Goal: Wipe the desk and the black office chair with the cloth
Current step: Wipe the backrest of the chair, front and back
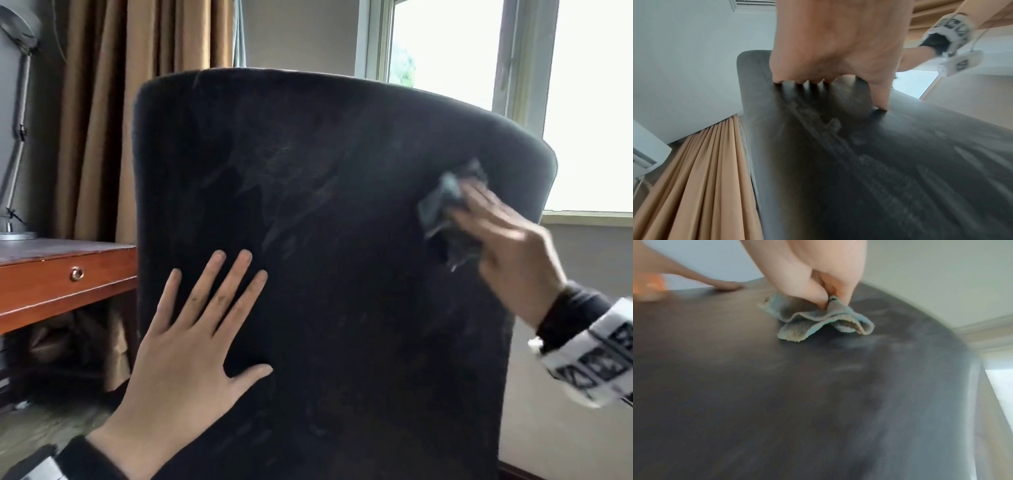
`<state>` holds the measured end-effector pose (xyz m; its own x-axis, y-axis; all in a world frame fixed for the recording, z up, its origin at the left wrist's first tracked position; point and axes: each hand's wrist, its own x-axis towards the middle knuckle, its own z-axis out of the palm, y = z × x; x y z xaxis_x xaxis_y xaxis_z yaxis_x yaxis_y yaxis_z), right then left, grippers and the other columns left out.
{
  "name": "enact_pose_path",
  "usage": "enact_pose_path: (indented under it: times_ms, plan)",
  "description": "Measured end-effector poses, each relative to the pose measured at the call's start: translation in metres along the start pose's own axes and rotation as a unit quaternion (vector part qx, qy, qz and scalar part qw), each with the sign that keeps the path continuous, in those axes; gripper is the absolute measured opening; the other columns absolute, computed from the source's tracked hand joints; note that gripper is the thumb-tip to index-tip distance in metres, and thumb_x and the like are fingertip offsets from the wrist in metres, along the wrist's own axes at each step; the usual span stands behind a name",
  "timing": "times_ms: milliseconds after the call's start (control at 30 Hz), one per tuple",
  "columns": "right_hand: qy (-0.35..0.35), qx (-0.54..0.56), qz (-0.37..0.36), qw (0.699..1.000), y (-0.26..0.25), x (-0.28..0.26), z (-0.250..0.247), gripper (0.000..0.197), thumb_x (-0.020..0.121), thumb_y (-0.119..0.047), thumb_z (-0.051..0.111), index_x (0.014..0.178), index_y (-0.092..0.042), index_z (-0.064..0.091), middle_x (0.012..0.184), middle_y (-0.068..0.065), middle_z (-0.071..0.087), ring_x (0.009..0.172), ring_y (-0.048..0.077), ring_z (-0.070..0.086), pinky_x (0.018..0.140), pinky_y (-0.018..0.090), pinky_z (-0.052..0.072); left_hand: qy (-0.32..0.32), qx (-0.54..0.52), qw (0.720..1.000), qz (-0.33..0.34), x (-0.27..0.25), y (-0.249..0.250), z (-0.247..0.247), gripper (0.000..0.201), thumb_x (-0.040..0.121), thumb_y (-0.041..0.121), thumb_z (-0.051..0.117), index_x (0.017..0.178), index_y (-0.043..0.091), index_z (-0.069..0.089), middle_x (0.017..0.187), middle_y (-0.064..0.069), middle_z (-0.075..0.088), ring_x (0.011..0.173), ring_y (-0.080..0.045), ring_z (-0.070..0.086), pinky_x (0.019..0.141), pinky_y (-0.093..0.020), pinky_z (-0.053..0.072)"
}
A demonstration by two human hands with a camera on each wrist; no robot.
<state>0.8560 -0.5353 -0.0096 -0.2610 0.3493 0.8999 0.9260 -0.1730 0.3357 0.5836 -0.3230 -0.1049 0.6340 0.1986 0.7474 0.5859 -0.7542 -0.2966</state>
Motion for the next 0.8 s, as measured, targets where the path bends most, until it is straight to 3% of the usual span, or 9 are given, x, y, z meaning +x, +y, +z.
enact_pose_path:
  times_ms: [67, 133, 200, 300, 400, 467, 600, 700, 800]
  plan:
    - [0.074, -0.015, 0.068, 0.995, -0.004, 0.013, 0.01, 0.041, 0.086, 0.0, 0.035, 0.116, 0.008, 0.06, 0.138, 0.019, 0.042, 0.131, 0.037, 0.04, 0.113, 0.035, 0.03, 0.005, -0.002, 1.0, -0.002, 0.0, 0.003, 0.003, 0.094, 0.073, 0.068, 0.037, 0.15, 0.016, 0.023, 0.16, -0.003, 0.013, 0.147, -0.024, 0.011, 0.116, -0.052, 0.012]
    - [0.127, -0.021, 0.111, 0.985, -0.029, 0.019, 0.035, 0.041, 0.085, 0.01, 0.038, 0.122, 0.012, 0.055, 0.142, 0.027, 0.036, 0.135, 0.039, 0.031, 0.111, 0.047, 0.03, 0.013, -0.007, 1.0, -0.006, -0.001, 0.005, 0.005, 0.094, 0.073, 0.067, 0.038, 0.15, 0.015, 0.024, 0.159, -0.004, 0.014, 0.147, -0.026, 0.011, 0.116, -0.053, 0.013]
    - [0.131, 0.0, 0.094, 0.987, -0.066, 0.026, 0.056, 0.042, 0.084, 0.013, 0.04, 0.124, 0.013, 0.052, 0.143, 0.029, 0.034, 0.137, 0.041, 0.027, 0.11, 0.055, 0.028, 0.021, -0.012, 1.0, -0.009, -0.002, 0.004, 0.007, 0.095, 0.072, 0.068, 0.038, 0.15, 0.016, 0.022, 0.159, -0.006, 0.015, 0.147, -0.027, 0.013, 0.116, -0.053, 0.014]
    - [0.01, 0.016, -0.061, 0.998, -0.122, 0.029, 0.074, 0.04, 0.087, 0.005, 0.04, 0.123, 0.005, 0.056, 0.144, 0.021, 0.037, 0.139, 0.034, 0.027, 0.113, 0.05, 0.025, 0.023, -0.002, 1.0, -0.012, -0.004, 0.0, 0.009, 0.096, 0.073, 0.067, 0.039, 0.151, 0.015, 0.019, 0.159, -0.007, 0.015, 0.147, -0.028, 0.013, 0.115, -0.054, 0.015]
    - [-0.112, -0.053, -0.188, 0.974, -0.139, 0.037, 0.069, 0.047, 0.086, -0.012, 0.03, 0.119, -0.006, 0.064, 0.141, 0.012, 0.046, 0.134, 0.025, 0.039, 0.113, 0.043, 0.028, 0.014, 0.0, 1.0, -0.012, -0.007, -0.006, 0.015, 0.093, 0.075, 0.065, 0.038, 0.151, 0.015, 0.016, 0.158, -0.008, 0.017, 0.146, -0.029, 0.013, 0.115, -0.053, 0.015]
    - [-0.118, -0.079, -0.184, 0.973, -0.128, 0.071, 0.052, 0.054, 0.081, -0.015, 0.025, 0.117, -0.008, 0.065, 0.14, 0.012, 0.048, 0.131, 0.028, 0.043, 0.109, 0.045, 0.029, 0.01, -0.003, 1.0, -0.005, -0.009, -0.012, 0.019, 0.088, 0.078, 0.063, 0.037, 0.151, 0.019, 0.018, 0.158, -0.008, 0.016, 0.146, -0.03, 0.013, 0.114, -0.053, 0.016]
    - [-0.062, -0.115, -0.109, 0.985, -0.115, 0.137, 0.028, 0.05, 0.087, -0.011, 0.03, 0.129, -0.003, 0.053, 0.147, 0.018, 0.036, 0.138, 0.035, 0.029, 0.113, 0.047, 0.021, 0.008, 0.001, 1.0, 0.008, -0.01, -0.026, 0.022, 0.083, 0.08, 0.062, 0.036, 0.151, 0.022, 0.021, 0.159, -0.008, 0.015, 0.146, -0.032, 0.014, 0.113, -0.053, 0.017]
    - [-0.059, -0.133, -0.162, 0.976, -0.136, 0.099, 0.061, 0.047, 0.084, -0.009, 0.03, 0.113, 0.002, 0.066, 0.135, 0.022, 0.05, 0.127, 0.038, 0.045, 0.112, 0.045, 0.023, 0.001, 0.0, 1.0, 0.005, -0.011, -0.031, 0.023, 0.083, 0.08, 0.063, 0.037, 0.151, 0.023, 0.021, 0.159, -0.008, 0.017, 0.145, -0.032, 0.015, 0.111, -0.053, 0.02]
    - [-0.137, -0.109, -0.247, 0.953, -0.136, 0.071, 0.068, 0.039, 0.081, -0.007, 0.046, 0.114, -0.005, 0.067, 0.136, 0.013, 0.051, 0.13, 0.029, 0.044, 0.113, 0.037, 0.019, -0.005, -0.011, 1.0, 0.009, -0.011, -0.036, 0.025, 0.084, 0.079, 0.065, 0.037, 0.152, 0.024, 0.021, 0.159, -0.006, 0.016, 0.146, -0.032, 0.014, 0.11, -0.053, 0.022]
